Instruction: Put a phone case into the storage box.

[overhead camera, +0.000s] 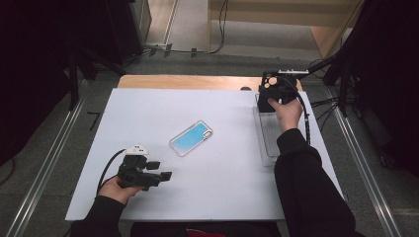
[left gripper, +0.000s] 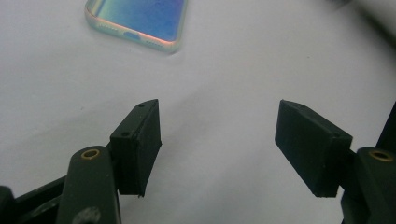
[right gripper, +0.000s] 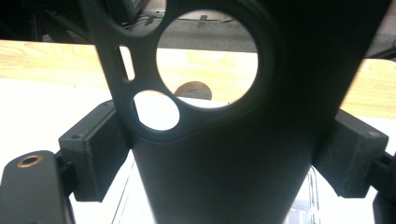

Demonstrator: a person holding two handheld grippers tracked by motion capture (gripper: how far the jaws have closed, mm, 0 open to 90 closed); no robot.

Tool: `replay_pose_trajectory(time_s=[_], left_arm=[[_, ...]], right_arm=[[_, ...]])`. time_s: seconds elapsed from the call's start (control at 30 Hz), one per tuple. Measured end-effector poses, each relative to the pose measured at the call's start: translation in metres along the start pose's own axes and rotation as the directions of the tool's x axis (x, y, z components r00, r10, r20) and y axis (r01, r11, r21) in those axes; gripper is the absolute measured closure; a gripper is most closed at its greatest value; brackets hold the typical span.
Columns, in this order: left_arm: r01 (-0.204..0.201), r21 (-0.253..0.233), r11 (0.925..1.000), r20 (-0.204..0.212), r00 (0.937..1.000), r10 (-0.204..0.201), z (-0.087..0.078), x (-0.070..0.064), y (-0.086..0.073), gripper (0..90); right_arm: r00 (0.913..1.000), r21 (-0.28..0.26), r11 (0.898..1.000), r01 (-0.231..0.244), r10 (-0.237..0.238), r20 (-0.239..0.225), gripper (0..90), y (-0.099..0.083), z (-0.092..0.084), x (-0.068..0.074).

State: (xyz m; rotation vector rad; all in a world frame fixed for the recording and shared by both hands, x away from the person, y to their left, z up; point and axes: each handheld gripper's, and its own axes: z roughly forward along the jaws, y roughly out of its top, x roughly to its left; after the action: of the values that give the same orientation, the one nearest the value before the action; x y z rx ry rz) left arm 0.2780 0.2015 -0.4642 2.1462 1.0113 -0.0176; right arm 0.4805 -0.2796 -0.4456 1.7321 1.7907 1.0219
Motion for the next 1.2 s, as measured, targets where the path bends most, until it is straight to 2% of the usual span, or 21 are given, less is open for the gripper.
replay_pose_trajectory(time_s=[0.17, 0.27, 0.4, 0.43, 0.47, 0.5, 0.6, 0.7, 0.77, 0.9, 1.1, 1.13, 1.2], left_arm=[[0.000, 0.006, 1.0000, 0.001, 1.0000, 0.000, 0.001, 0.000, 0.000, 31.1], [-0.001, 0.008, 1.0000, 0.002, 1.0000, 0.001, 0.001, 0.000, 0.000, 31.1], [-0.003, 0.010, 0.9999, 0.003, 1.0000, 0.003, 0.002, -0.001, 0.000, 31.1], [-0.004, 0.010, 0.9999, 0.004, 1.0000, 0.004, 0.002, -0.001, 0.000, 31.1], [-0.004, 0.010, 0.9999, 0.003, 1.0000, 0.004, 0.002, -0.001, 0.000, 31.1], [-0.001, 0.009, 1.0000, 0.001, 1.0000, 0.001, 0.002, -0.001, 0.000, 31.1], [0.000, 0.008, 1.0000, 0.001, 1.0000, 0.000, 0.001, -0.001, 0.000, 31.1], [0.002, 0.008, 1.0000, 0.001, 1.0000, -0.002, 0.002, 0.000, 0.000, 31.1], [0.002, 0.008, 1.0000, 0.000, 1.0000, -0.002, 0.002, 0.000, 0.000, 31.1], [0.003, 0.006, 1.0000, -0.001, 1.0000, -0.003, 0.002, 0.000, 0.000, 31.1], [0.004, 0.006, 1.0000, -0.002, 1.0000, -0.004, 0.002, 0.000, 0.000, 31.1], [0.005, 0.009, 0.9999, 0.001, 1.0000, -0.005, 0.001, 0.000, 0.000, 31.1], [0.005, 0.011, 0.9999, 0.002, 1.0000, -0.005, 0.001, 0.000, 0.000, 31.1]], right_arm=[[0.9999, -0.004, 1.000, -0.007, 0.007, -0.015, 11.2, -0.002, 0.005, -0.002], [0.9998, -0.017, 1.000, -0.020, 0.020, 0.000, 10.7, -0.001, 0.009, -0.001], [0.9997, -0.019, 0.999, -0.026, 0.026, -0.001, 8.6, -0.001, 0.013, -0.001], [0.9996, -0.013, 1.000, -0.027, 0.027, -0.001, 5.3, -0.001, 0.014, -0.001], [0.9997, -0.006, 1.000, -0.016, 0.017, 0.018, 1.2, -0.001, 0.016, -0.001], [0.9998, 0.011, 1.000, -0.020, 0.020, -0.008, 1.1, -0.001, 0.017, -0.002], [0.9996, 0.024, 1.000, -0.018, 0.019, -0.021, 1.2, -0.001, 0.019, -0.002], [0.9999, 0.024, 1.000, -0.005, 0.005, -0.015, 0.8, -0.001, 0.021, -0.002], [0.9999, 0.029, 1.000, -0.008, 0.008, 0.011, 0.8, 0.000, 0.022, -0.002], [0.9996, 0.044, 0.999, 0.004, -0.005, 0.027, 0.9, 0.002, 0.021, -0.001], [0.9999, 0.048, 0.999, 0.010, -0.011, 0.006, 0.9, 0.004, 0.019, -0.001], [0.9994, 0.051, 0.999, 0.019, -0.018, -0.029, 0.9, 0.004, 0.017, -0.001], [0.9996, 0.054, 0.998, 0.018, -0.017, -0.024, 0.9, 0.004, 0.015, -0.002]])
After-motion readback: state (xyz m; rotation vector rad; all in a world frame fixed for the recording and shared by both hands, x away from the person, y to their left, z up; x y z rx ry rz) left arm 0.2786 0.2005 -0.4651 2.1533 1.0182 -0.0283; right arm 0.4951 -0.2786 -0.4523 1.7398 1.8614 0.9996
